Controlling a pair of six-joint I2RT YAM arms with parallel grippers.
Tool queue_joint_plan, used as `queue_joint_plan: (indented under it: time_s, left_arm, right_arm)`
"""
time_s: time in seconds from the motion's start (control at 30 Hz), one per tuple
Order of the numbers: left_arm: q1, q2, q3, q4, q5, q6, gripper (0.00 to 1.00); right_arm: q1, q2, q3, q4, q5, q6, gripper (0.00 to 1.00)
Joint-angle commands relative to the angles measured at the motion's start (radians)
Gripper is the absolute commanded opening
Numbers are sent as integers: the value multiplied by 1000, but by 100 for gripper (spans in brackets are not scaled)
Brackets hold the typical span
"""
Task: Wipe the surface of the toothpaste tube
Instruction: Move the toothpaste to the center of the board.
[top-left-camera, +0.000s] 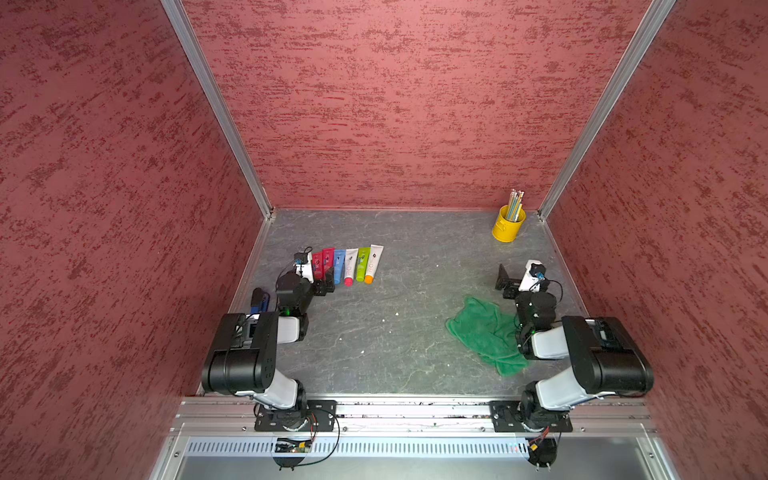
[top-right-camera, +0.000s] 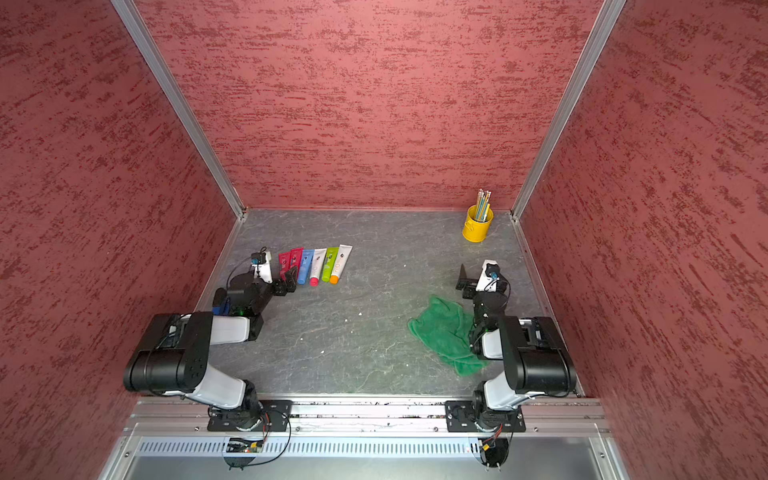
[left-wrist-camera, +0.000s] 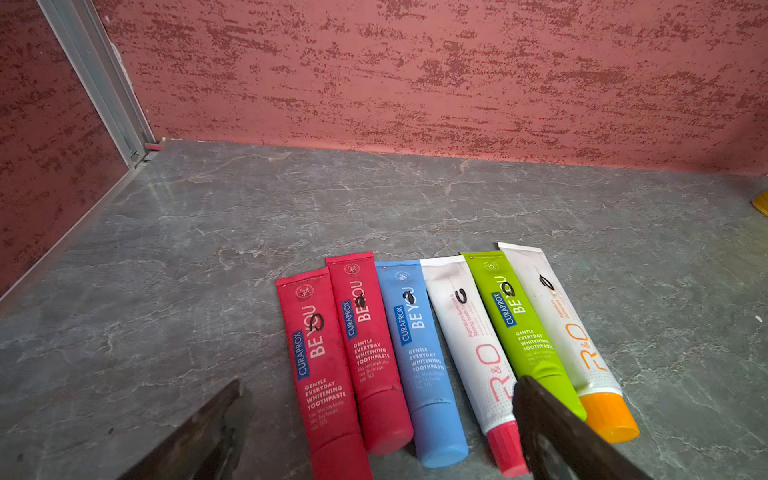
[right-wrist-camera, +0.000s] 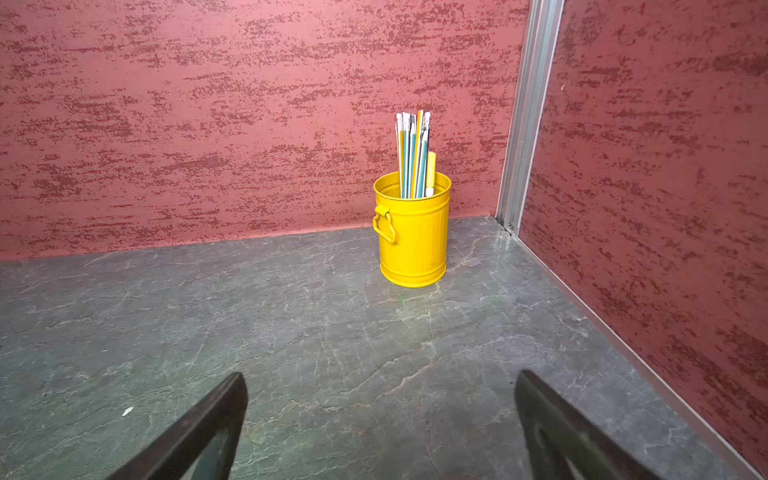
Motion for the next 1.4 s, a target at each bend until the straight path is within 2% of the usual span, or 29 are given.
queue_joint_plan:
  time_s: [0.0,0.57,0.63,0.73,0.87,0.97,1.03,1.07,1.13,1.17,1.27,1.37]
  left_arm:
    - [1,1,3,21,5,8,100]
    - [-1,1,3,21,1,9,100]
    - [-9,2,6,13,-53,3,100]
    - [-18,0,3,17,-67,7,100]
    - [-76,-53,-11,16,-237,19,100]
    - [-181,-203,52,-212,-425,68,100]
    - [-277,-264,118,-373,-564,85,100]
    - [-326,-282,150,-451,-628,88,100]
    - [-397,-304,216,-572,-696,40,100]
    - [-417,-309,273,-686,-701,-37,100]
    - [-410,-284,431,-984,-572,-205,100]
    - [-426,-256,489,-1056,-401,-238,100]
  right_arm:
    - [5,1,17,4,13,1,99]
    - [5,0,14,6,12,2,99]
    - [5,-1,14,7,12,2,99]
    - [5,-3,11,11,15,2,99]
    - [6,-125,4,-66,78,25,99]
    - [7,-293,60,-333,156,118,99]
    - [5,-388,133,-538,193,320,99]
    - [5,-423,164,-626,145,374,99]
    - [5,-452,162,-639,32,417,99]
    - [6,-457,142,-622,26,477,99]
    - [4,-448,71,-469,-50,550,99]
    - [5,-405,134,-536,-154,533,92]
